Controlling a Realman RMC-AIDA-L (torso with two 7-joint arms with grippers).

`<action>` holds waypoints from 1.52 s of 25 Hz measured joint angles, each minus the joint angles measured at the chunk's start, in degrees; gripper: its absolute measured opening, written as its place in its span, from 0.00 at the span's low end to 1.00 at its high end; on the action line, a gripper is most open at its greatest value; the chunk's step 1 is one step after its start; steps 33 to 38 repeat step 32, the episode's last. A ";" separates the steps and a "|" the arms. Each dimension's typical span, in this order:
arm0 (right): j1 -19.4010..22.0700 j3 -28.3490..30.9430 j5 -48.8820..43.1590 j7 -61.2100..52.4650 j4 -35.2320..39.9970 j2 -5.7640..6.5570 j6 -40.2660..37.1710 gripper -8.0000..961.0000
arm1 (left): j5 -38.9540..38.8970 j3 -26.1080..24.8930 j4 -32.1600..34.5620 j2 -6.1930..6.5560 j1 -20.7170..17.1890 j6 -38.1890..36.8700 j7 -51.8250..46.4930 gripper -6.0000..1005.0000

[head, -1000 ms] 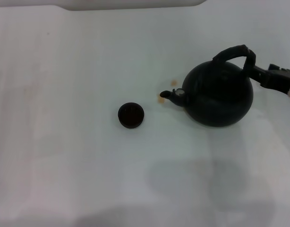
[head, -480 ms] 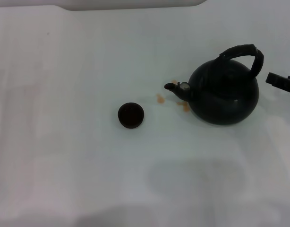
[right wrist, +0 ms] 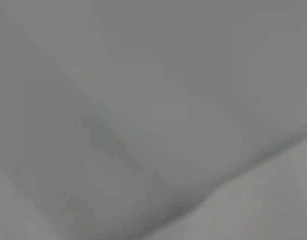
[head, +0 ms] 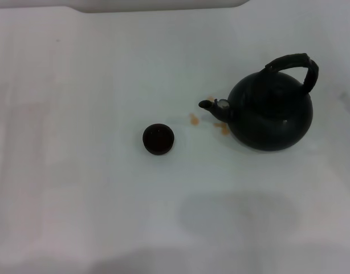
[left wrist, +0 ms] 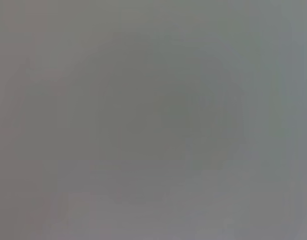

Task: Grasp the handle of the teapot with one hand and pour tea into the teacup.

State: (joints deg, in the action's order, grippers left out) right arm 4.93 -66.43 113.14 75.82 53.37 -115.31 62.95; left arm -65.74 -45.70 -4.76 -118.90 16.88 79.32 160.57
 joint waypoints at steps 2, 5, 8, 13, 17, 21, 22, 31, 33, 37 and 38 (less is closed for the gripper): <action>-3.65 4.58 5.20 8.25 -10.07 -0.01 4.39 0.71 | 0.00 0.00 -0.21 -0.02 -0.05 -0.01 -0.09 0.89; -8.80 12.61 7.73 21.00 -23.40 -0.01 10.16 0.71 | 0.01 0.00 -0.64 -0.02 -0.25 -0.05 -0.10 0.89; -11.45 16.62 8.53 36.82 -30.23 -0.34 12.19 0.71 | 0.07 0.02 -0.81 -0.04 -0.40 -0.21 -0.12 0.89; -14.94 17.89 15.10 61.99 -41.23 -0.86 13.94 0.71 | 0.41 0.48 -1.25 -0.10 -0.71 -0.31 -0.14 0.89; -17.17 18.11 19.63 71.47 -47.13 -0.81 14.12 0.71 | 0.54 0.62 -1.41 -0.13 -1.02 -0.40 -0.16 0.89; -17.56 18.58 20.13 71.96 -47.83 -0.60 13.49 0.71 | 0.64 0.78 -1.41 -0.20 -1.12 -0.40 -0.17 0.89; -17.60 18.98 20.14 71.96 -47.86 -0.58 13.12 0.71 | 0.67 0.87 -1.43 -0.20 -1.12 -0.45 -0.17 0.89; -18.15 21.93 20.64 71.44 -49.86 -0.58 12.04 0.71 | 0.73 1.45 -2.41 -0.28 -1.23 -2.08 -0.22 0.89; -18.24 21.93 20.64 71.45 -50.02 -0.61 12.05 0.71 | 0.74 2.25 -2.39 -0.26 -1.15 -2.19 -0.11 0.89; -18.24 21.93 20.64 71.45 -50.02 -0.61 12.05 0.71 | 0.74 2.25 -2.39 -0.26 -1.15 -2.19 -0.11 0.89; -18.24 21.93 20.64 71.45 -50.02 -0.61 12.05 0.71 | 0.74 2.25 -2.39 -0.26 -1.15 -2.19 -0.11 0.89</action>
